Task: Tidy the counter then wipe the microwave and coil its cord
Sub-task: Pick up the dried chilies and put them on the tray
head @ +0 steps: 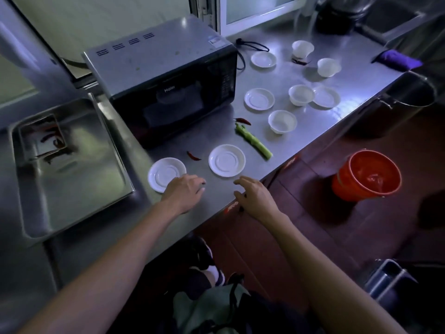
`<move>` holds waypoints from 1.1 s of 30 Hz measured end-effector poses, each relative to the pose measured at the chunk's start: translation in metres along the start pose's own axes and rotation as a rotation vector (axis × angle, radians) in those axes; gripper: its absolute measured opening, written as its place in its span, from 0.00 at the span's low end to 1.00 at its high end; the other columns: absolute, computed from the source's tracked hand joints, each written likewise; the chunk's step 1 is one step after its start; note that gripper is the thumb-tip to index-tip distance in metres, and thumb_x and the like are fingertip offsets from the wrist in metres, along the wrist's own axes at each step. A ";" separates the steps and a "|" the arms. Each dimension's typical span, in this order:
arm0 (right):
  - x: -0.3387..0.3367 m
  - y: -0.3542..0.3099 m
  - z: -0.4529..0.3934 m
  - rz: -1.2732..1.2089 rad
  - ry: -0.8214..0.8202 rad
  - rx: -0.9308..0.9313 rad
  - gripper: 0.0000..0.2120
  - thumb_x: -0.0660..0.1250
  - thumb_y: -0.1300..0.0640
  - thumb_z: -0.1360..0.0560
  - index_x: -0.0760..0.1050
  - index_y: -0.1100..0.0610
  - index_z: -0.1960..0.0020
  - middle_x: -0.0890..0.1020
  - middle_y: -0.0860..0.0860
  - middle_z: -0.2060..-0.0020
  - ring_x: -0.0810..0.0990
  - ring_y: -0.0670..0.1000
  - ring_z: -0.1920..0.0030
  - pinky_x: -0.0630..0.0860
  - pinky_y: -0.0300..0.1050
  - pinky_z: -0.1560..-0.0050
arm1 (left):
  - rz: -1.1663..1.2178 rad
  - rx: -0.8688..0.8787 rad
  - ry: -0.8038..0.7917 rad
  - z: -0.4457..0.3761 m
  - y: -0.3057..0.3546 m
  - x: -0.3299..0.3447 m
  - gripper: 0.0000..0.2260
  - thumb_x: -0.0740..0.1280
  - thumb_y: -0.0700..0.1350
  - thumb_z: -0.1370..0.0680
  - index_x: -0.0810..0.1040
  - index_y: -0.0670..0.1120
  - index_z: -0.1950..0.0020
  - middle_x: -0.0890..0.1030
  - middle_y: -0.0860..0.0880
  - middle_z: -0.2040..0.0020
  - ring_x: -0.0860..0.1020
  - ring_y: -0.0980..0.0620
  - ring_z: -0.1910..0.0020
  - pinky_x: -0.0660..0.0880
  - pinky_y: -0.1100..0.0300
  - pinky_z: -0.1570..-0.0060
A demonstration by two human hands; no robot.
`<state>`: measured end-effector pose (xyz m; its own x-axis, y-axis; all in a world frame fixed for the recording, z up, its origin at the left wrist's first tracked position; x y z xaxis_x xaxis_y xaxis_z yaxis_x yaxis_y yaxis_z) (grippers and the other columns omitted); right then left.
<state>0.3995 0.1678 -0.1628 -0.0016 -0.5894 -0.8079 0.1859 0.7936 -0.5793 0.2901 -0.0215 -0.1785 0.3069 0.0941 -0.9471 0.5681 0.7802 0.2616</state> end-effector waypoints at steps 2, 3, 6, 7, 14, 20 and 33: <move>0.005 0.005 -0.005 0.001 -0.020 0.016 0.17 0.67 0.57 0.22 0.77 0.58 0.34 0.77 0.52 0.33 0.81 0.57 0.45 0.76 0.52 0.41 | 0.010 -0.014 -0.007 -0.007 -0.007 0.005 0.14 0.60 0.51 0.19 0.78 0.51 0.37 0.79 0.51 0.39 0.75 0.47 0.41 0.72 0.52 0.44; 0.007 0.007 -0.008 0.001 -0.034 0.024 0.17 0.66 0.57 0.21 0.77 0.58 0.34 0.77 0.52 0.33 0.81 0.57 0.45 0.75 0.52 0.41 | 0.015 -0.019 -0.012 -0.011 -0.012 0.008 0.14 0.60 0.51 0.19 0.78 0.51 0.37 0.79 0.51 0.39 0.75 0.47 0.41 0.72 0.52 0.44; 0.011 0.012 -0.025 0.010 -0.074 0.031 0.17 0.66 0.57 0.21 0.76 0.58 0.33 0.76 0.52 0.32 0.80 0.58 0.42 0.74 0.53 0.39 | 0.034 -0.025 -0.031 -0.030 -0.026 0.014 0.14 0.60 0.50 0.19 0.78 0.50 0.36 0.79 0.50 0.38 0.75 0.46 0.39 0.73 0.51 0.43; 0.012 0.013 -0.033 0.018 -0.083 0.030 0.17 0.66 0.57 0.21 0.76 0.58 0.33 0.76 0.53 0.32 0.79 0.58 0.40 0.73 0.54 0.38 | 0.045 -0.029 -0.031 -0.038 -0.031 0.015 0.14 0.60 0.50 0.19 0.78 0.50 0.36 0.79 0.50 0.38 0.75 0.46 0.39 0.73 0.51 0.43; 0.020 0.013 -0.103 0.032 -0.122 0.007 0.17 0.67 0.58 0.21 0.76 0.58 0.33 0.77 0.54 0.32 0.74 0.57 0.32 0.72 0.53 0.35 | 0.107 -0.052 0.067 -0.098 -0.076 0.012 0.13 0.64 0.45 0.21 0.80 0.45 0.39 0.80 0.48 0.39 0.74 0.45 0.40 0.73 0.48 0.42; 0.025 0.008 -0.146 0.017 -0.113 0.002 0.14 0.68 0.60 0.22 0.79 0.60 0.37 0.80 0.54 0.36 0.78 0.58 0.37 0.76 0.56 0.41 | 0.094 0.022 0.034 -0.130 -0.090 0.011 0.11 0.65 0.43 0.21 0.81 0.44 0.40 0.78 0.49 0.40 0.72 0.46 0.36 0.73 0.47 0.42; 0.034 0.015 -0.194 -0.008 -0.164 0.014 0.17 0.65 0.62 0.21 0.77 0.60 0.33 0.78 0.53 0.34 0.76 0.54 0.34 0.72 0.45 0.35 | 0.012 0.049 0.043 -0.151 -0.097 0.023 0.08 0.63 0.40 0.22 0.82 0.44 0.52 0.78 0.47 0.52 0.73 0.42 0.45 0.70 0.46 0.47</move>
<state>0.2120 0.1892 -0.2199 0.1566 -0.6134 -0.7741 0.2003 0.7872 -0.5833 0.1270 -0.0015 -0.2537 0.2812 0.1309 -0.9507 0.6019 0.7475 0.2810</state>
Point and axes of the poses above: each hand's wrist, its own z-axis away from the middle knuckle, its own x-axis out of the palm, y = z × x, the point moved 4 cm from there along -z, towards the middle knuckle
